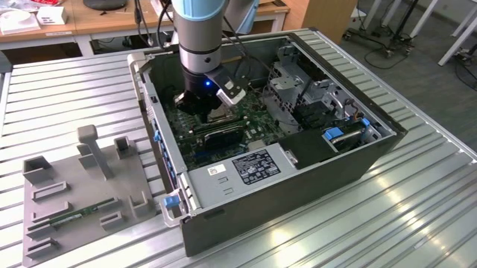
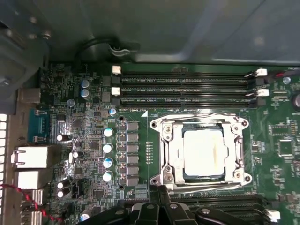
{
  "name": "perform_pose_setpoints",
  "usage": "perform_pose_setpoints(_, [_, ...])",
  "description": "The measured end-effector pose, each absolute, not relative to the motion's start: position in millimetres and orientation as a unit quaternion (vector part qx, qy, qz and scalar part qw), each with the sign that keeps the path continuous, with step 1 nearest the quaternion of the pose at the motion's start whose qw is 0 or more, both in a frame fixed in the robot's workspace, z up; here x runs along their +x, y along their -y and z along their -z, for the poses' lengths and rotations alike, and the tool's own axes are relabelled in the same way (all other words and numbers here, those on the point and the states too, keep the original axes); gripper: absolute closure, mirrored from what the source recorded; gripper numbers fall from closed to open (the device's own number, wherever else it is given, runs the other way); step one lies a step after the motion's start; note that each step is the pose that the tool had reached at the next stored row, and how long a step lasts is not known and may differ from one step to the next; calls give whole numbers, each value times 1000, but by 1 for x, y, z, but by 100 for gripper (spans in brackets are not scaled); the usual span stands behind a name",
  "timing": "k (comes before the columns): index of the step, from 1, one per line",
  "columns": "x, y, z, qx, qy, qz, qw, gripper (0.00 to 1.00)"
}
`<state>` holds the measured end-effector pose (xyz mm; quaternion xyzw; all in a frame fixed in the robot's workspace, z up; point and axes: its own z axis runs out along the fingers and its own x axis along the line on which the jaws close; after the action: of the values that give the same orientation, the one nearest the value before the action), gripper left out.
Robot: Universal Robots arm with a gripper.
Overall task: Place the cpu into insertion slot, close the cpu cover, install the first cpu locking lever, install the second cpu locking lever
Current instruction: 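Install the second cpu locking lever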
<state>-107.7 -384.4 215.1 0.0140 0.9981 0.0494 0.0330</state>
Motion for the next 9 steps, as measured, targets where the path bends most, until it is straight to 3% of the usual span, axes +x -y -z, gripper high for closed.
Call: perform_pose_setpoints(9, [-87, 384, -219, 14, -998, -49, 28, 89])
